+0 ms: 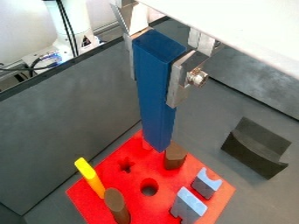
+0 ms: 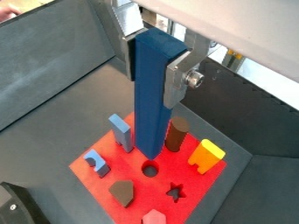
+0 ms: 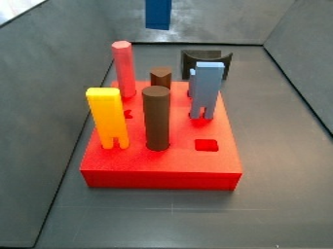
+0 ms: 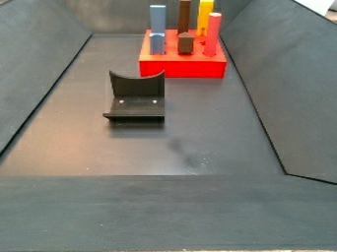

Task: Pick up the rectangle object. Move up. Place the rectangle object on the fixture. Regrasp the rectangle object. Move to above the board. Insert the rectangle object.
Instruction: Insert the rectangle object.

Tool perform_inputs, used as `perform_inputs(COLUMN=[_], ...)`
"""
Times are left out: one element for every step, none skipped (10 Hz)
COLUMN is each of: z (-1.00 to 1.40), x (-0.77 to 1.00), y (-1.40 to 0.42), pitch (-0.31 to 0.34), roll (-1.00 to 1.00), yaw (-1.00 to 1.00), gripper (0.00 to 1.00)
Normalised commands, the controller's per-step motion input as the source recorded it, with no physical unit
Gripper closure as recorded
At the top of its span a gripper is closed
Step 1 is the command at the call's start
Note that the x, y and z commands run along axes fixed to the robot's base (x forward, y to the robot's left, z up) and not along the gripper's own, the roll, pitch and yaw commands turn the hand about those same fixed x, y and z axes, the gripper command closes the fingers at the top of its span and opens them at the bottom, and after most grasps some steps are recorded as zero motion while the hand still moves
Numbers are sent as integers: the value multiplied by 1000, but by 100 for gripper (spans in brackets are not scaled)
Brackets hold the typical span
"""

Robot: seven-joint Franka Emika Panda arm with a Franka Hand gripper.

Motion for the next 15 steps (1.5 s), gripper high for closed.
perform_inputs(z=[106, 0, 0, -131, -237, -289, -349, -357, -360, -337, -237, -154, -100, -3, 0], x=[0, 0, 0, 0, 769, 917, 1000, 1000, 1000, 1000, 1000, 1000, 1000, 1000, 1000], y=[0, 0, 0, -451, -631, -597, -489, -431, -423, -340, -280, -220, -191, -126, -97], pitch=[0, 7, 0, -101, 49, 51, 53, 40, 43, 60, 47, 13, 0, 0, -67], roll=[-7, 0, -6, 73, 14, 0, 0, -7, -3, 0, -26, -54, -44, 0, 9], yaw=[0, 0, 0, 0, 66, 11, 0, 0, 0, 0, 0, 0, 0, 0, 0], gripper=[100, 100, 100, 100, 100, 100, 100, 100, 100, 100, 100, 100, 100, 100, 100])
